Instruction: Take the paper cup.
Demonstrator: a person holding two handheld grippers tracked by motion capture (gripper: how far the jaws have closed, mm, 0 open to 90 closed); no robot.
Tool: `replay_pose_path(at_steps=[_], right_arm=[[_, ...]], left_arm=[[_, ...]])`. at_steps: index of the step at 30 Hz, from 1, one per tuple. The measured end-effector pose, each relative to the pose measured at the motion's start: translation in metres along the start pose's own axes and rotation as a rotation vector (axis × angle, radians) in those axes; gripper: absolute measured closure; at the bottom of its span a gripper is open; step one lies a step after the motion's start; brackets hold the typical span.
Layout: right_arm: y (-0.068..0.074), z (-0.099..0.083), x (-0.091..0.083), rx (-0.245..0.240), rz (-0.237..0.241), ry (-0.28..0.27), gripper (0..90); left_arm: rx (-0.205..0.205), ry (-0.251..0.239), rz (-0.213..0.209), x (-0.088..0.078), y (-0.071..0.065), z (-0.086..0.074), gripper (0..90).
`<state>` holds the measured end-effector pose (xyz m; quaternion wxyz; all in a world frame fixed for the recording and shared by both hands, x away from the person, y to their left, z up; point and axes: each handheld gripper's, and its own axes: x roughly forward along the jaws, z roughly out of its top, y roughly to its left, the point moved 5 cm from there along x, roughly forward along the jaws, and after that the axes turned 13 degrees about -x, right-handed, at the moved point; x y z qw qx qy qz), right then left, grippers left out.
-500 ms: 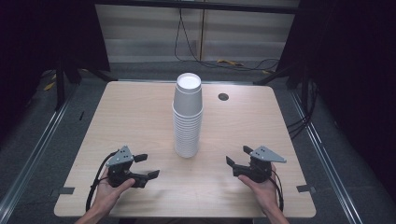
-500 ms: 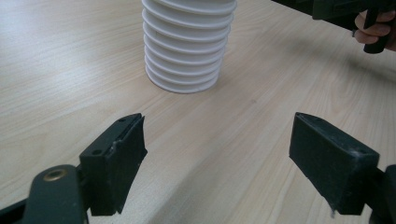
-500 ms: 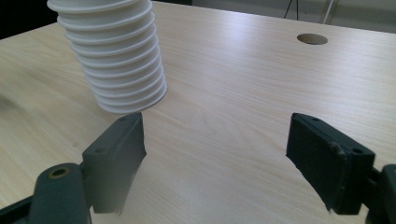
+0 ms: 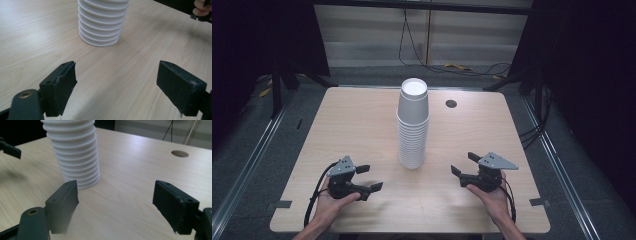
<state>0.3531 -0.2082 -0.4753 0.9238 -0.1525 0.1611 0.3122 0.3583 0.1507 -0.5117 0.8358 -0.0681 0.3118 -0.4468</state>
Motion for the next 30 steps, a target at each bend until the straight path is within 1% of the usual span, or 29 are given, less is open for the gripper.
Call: replay_pose_path(at_steps=[1, 4, 5, 6, 10, 12, 13, 14, 17, 19, 20, 24, 26, 27, 28, 30], right_arm=[[0.0, 0.004, -0.001, 0.018, 0.016, -0.008, 19.4], [0.002, 0.007, -0.003, 0.017, 0.025, -0.005, 19.4], [0.002, 0.009, -0.002, 0.014, 0.031, -0.011, 19.4], [0.004, 0.012, -0.003, 0.018, 0.037, -0.009, 19.4], [0.006, 0.019, -0.003, 0.011, 0.05, -0.016, 19.4], [0.007, 0.027, -0.003, 0.015, 0.061, -0.028, 19.5], [0.007, 0.027, -0.003, 0.015, 0.061, -0.028, 19.5], [0.007, 0.033, -0.002, 0.018, 0.068, -0.034, 19.5], [0.008, 0.043, 0.001, 0.026, 0.089, -0.042, 19.9], [0.008, 0.05, 0.003, 0.03, 0.092, -0.051, 19.9], [0.008, 0.053, 0.004, 0.035, 0.097, -0.056, 19.8], [0.008, 0.062, 0.006, 0.026, 0.109, -0.059, 19.9], [0.007, 0.073, 0.007, 0.02, 0.115, -0.069, 19.9], [0.007, 0.073, 0.007, 0.02, 0.115, -0.069, 19.9], [0.007, 0.08, 0.007, 0.014, 0.119, -0.081, 19.8], [0.007, 0.086, 0.007, 0.009, 0.112, -0.093, 19.9]], left_arm=[[0.006, -0.003, 0.001, 0.0, 0.0, 0.0, 15.9], [0.008, -0.005, -0.002, -0.001, -0.001, -0.001, 15.9], [0.01, -0.003, -0.004, -0.001, -0.001, -0.001, 15.9], [0.008, -0.014, -0.016, -0.002, -0.003, 0.0, 15.9], [0.019, -0.011, -0.014, -0.004, -0.003, -0.001, 15.9], [0.014, -0.008, -0.02, -0.004, -0.003, -0.002, 15.9], [0.014, -0.008, -0.02, -0.004, -0.003, -0.002, 15.9], [0.016, -0.005, -0.021, -0.005, -0.004, -0.003, 15.9], [0.023, -0.002, -0.025, -0.005, -0.006, -0.004, 16.2], [0.027, -0.003, -0.026, -0.005, -0.006, -0.004, 16.7], [0.032, -0.015, -0.029, -0.006, -0.008, -0.003, 17.7], [0.031, -0.009, -0.03, -0.006, -0.008, -0.003, 18.0], [0.021, -0.013, -0.03, -0.006, -0.008, -0.003, 16.3], [0.021, -0.013, -0.03, -0.006, -0.008, -0.003, 15.9], [0.026, -0.011, -0.036, -0.007, -0.008, -0.003, 15.8], [0.025, -0.01, -0.041, -0.007, -0.008, -0.003, 15.8]])
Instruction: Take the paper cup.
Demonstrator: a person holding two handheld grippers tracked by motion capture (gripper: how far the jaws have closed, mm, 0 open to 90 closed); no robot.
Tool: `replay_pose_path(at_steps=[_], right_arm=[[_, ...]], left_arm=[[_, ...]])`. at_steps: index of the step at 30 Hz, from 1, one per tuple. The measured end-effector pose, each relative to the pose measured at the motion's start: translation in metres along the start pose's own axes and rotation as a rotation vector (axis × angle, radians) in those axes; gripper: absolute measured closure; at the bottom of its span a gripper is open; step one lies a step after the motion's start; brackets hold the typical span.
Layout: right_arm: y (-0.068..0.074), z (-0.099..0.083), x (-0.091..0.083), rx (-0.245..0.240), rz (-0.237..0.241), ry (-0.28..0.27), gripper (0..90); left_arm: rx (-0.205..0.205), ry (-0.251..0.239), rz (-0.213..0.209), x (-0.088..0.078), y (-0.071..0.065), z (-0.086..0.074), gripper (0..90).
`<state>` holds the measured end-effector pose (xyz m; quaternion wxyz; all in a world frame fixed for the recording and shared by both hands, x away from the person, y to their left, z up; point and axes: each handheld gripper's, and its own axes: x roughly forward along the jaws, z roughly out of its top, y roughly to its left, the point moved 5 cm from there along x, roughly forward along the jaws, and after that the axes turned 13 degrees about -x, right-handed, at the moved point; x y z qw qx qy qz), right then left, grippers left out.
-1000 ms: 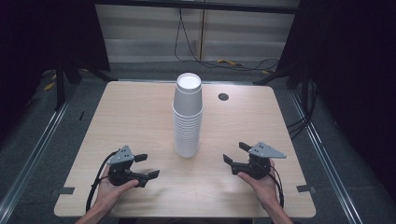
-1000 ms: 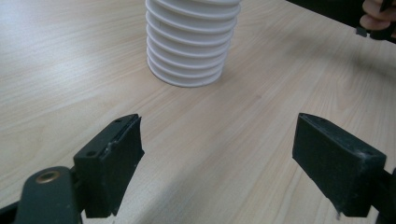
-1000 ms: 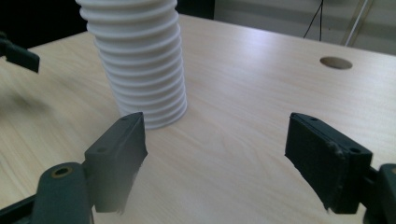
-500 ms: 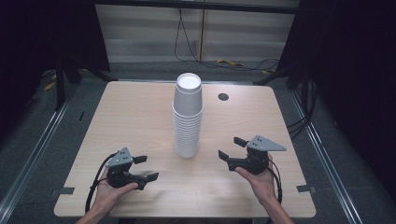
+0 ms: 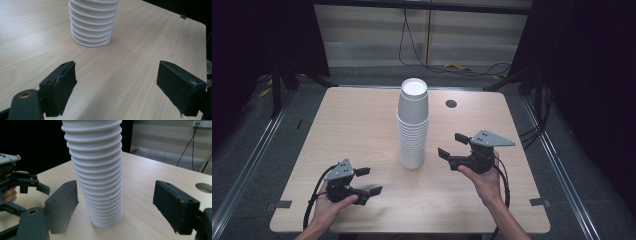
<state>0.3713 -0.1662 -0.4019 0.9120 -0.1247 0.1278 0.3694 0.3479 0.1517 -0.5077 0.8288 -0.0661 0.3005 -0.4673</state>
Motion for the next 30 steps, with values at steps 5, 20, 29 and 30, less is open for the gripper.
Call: replay_pose_path(at_steps=[5, 20, 29, 30], right_arm=[[0.0, 0.008, 0.005, -0.011, 0.01, -0.001, 19.1], [0.0, 0.039, 0.01, -0.022, 0.057, -0.033, 17.8], [0.0, 0.058, 0.014, -0.043, 0.084, -0.042, 17.5], [0.0, 0.06, 0.014, -0.045, 0.091, -0.041, 17.5]], left_arm=[[-0.002, 0.004, -0.012, 0.0, -0.001, 0.0, 15.8], [-0.003, 0.014, -0.016, 0.001, -0.001, -0.001, 15.7], [0.012, 0.027, -0.008, 0.001, -0.002, -0.002, 15.8], [0.012, 0.027, -0.007, 0.001, -0.002, -0.002, 15.8]])
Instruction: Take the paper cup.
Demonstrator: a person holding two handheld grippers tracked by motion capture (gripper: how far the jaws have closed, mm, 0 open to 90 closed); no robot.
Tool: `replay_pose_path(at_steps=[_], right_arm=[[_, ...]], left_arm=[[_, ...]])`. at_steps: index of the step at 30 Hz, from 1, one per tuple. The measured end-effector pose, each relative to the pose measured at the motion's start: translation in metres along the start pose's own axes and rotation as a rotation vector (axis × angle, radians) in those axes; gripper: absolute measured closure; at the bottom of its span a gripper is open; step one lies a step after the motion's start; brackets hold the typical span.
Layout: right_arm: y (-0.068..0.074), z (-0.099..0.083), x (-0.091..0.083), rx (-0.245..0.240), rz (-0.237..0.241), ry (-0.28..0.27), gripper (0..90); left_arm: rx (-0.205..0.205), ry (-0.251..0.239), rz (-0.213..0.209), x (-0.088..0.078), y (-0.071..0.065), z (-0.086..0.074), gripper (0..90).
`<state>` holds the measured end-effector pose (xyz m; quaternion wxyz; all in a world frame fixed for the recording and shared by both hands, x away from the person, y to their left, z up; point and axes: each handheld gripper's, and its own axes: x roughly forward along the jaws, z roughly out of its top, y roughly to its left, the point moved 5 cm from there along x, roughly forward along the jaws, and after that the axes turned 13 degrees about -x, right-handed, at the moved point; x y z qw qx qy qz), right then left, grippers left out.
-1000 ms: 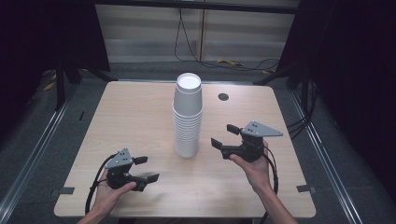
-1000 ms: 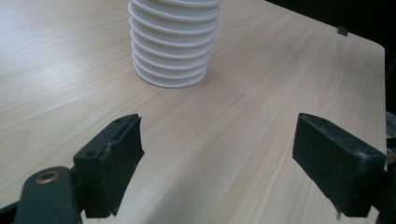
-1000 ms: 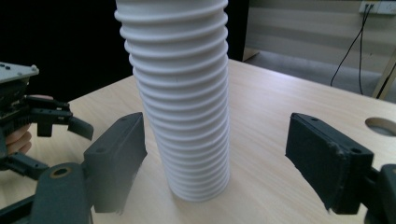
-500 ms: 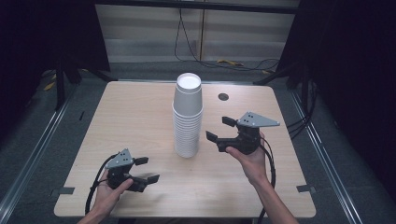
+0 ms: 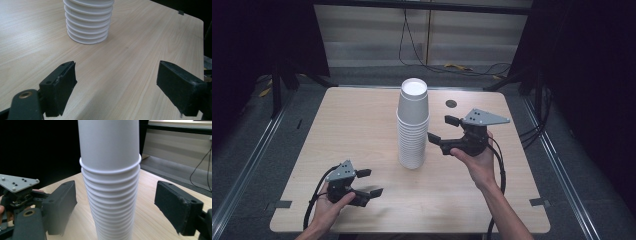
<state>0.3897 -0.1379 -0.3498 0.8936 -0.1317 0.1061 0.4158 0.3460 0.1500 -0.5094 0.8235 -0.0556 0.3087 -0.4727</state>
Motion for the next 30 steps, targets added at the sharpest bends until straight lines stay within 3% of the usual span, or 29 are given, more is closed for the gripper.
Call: replay_pose_path(at_steps=[13, 27, 30], right_arm=[[-0.001, 0.029, 0.005, -0.041, 0.033, -0.016, 17.2], [0.0, 0.039, 0.017, -0.05, 0.06, -0.006, 15.6], [0.0, 0.046, 0.022, -0.073, 0.072, 0.017, 13.3]], left_arm=[[-0.004, 0.005, 0.005, 0.0, 0.001, 0.0, 15.8], [-0.006, 0.008, 0.001, 0.001, 0.001, -0.001, 15.8], [-0.006, 0.011, 0.002, 0.001, 0.002, -0.001, 15.8]])
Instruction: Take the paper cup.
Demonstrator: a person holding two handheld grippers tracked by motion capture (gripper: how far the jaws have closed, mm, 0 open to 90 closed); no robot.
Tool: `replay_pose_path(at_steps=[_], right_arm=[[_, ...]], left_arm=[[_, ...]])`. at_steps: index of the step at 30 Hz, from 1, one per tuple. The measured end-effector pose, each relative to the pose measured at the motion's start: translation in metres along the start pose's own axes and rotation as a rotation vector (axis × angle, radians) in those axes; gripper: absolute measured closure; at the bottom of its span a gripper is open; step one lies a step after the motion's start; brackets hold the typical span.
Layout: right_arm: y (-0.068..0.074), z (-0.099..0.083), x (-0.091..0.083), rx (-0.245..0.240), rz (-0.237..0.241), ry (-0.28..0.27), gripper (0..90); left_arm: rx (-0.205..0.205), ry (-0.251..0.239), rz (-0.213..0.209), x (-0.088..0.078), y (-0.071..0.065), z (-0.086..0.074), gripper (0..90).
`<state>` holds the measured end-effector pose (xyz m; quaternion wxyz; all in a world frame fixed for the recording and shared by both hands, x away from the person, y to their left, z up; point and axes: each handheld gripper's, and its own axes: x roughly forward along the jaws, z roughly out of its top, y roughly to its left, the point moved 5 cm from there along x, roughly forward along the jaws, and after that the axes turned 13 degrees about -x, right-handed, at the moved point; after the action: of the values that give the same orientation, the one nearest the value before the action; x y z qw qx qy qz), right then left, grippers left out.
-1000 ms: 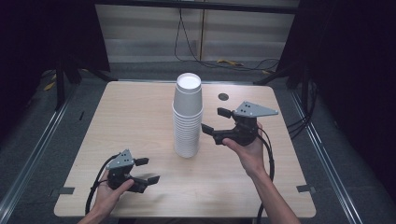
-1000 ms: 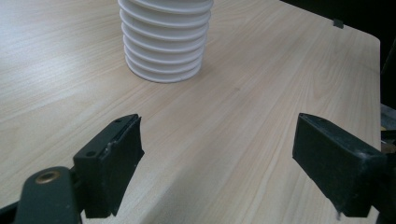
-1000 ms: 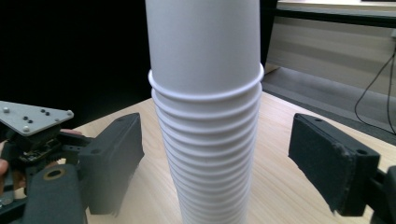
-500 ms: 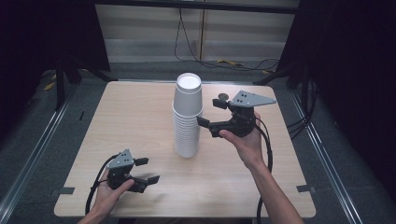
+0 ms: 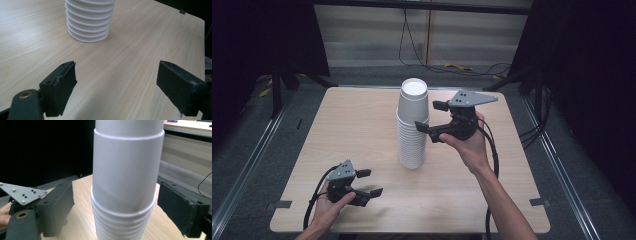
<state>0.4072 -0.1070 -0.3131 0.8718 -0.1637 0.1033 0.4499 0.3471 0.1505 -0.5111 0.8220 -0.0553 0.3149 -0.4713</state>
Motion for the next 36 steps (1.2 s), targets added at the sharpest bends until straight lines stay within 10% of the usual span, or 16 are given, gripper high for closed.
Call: replay_pose_path(at_steps=[36], right_arm=[[-0.022, 0.035, 0.045, 0.017, 0.04, 0.098, 17.5]], left_arm=[[-0.006, 0.005, 0.001, 0.0, -0.001, -0.001, 15.8]])
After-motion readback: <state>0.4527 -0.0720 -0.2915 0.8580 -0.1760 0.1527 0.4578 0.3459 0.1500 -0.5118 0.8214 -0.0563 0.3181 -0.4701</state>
